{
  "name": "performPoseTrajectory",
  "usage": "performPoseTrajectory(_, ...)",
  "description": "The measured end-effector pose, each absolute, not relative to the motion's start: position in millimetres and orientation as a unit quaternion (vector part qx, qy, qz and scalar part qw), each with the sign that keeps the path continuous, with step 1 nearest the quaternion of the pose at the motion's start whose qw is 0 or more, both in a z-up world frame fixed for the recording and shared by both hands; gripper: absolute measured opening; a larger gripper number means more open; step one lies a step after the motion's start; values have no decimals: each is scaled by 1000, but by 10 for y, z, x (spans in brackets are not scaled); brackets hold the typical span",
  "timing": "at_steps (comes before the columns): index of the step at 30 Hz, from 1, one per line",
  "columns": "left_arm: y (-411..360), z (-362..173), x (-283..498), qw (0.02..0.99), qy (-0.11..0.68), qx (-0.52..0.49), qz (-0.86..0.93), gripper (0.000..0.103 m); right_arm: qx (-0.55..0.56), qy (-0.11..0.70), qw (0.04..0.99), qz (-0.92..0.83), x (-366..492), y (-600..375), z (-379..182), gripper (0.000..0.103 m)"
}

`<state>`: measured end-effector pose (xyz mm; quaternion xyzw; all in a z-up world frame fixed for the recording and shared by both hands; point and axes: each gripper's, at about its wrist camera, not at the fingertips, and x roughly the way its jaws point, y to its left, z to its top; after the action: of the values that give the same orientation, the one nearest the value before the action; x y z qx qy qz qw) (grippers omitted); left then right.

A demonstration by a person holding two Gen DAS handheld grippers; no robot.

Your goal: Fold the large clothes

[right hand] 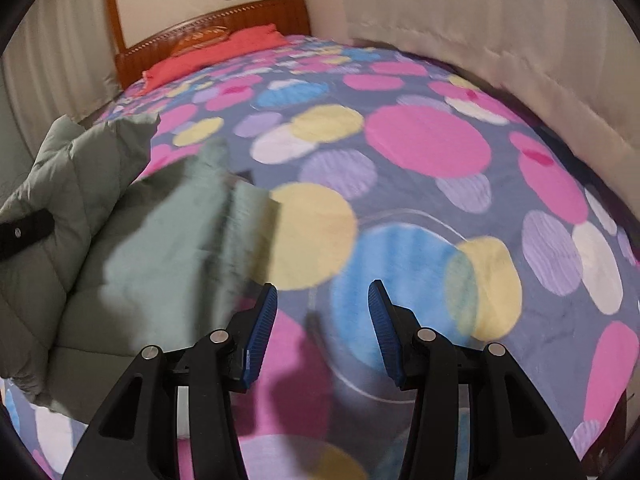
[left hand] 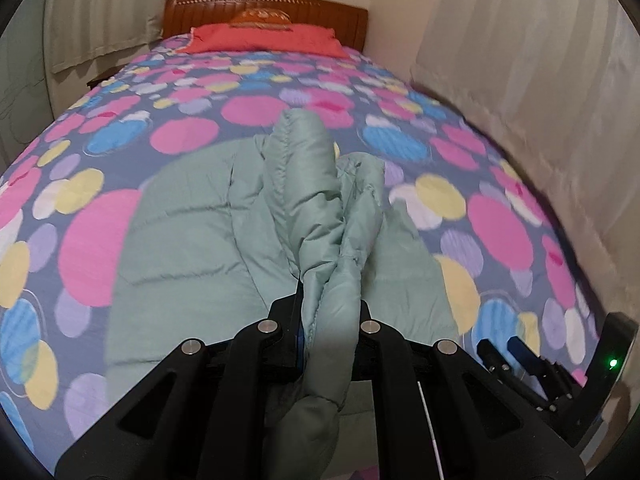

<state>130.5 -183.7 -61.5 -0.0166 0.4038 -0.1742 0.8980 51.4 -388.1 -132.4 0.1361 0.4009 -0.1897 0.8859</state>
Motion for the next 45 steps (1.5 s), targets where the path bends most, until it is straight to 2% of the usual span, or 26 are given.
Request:
performPoseTrajectory(12,-2167,-910,1249,893,415,17,-172,9,144,424,872,-198,466,-4024,-1599,48)
performPoseTrajectory(24,-2260,-986,1201,893,412,32,-176,12,139,426,871,-201,459,-4008,-1611,48)
performPoseTrajectory(27,-2275,-943,1151,895,406,36,-180,16,137,427,871,-202,456,-4000,-1594,48)
performPoseTrajectory(31,-2285,-836,1063,895,400,26,-194,30,132,425,872,-205,451,-3985,-1533,48)
performPoseTrajectory(34,-2269,-736,990,894,396,16,-209,32,125,421,874,-208,446,-3971,-1463,48)
performPoseTrajectory(37,-2231,-633,893,892,393,3,-225,41,120,419,875,-210,443,-3950,-1415,48)
performPoseTrajectory(45,-1885,-517,662,885,395,-26,-245,41,106,416,877,-215,404,-3863,-1318,48)
